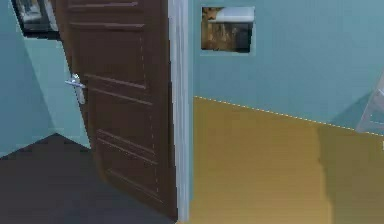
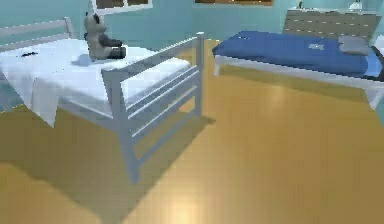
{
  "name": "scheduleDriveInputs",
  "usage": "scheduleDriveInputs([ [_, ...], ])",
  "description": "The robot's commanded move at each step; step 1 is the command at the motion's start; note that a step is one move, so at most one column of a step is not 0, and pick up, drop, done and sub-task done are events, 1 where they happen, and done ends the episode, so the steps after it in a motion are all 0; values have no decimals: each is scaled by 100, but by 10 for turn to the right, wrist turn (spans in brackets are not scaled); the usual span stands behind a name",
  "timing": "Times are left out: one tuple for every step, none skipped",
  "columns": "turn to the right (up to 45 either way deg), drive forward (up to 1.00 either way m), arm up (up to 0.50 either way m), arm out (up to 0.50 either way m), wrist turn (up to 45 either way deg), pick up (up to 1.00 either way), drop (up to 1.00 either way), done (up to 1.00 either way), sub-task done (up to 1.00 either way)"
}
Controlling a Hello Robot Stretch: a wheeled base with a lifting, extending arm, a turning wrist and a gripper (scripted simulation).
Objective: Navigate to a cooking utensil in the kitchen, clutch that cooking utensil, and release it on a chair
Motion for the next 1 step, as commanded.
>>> scheduleDriveInputs([
  [-450, 0, 0, 0, 0, 0, 0, 0, 0],
])
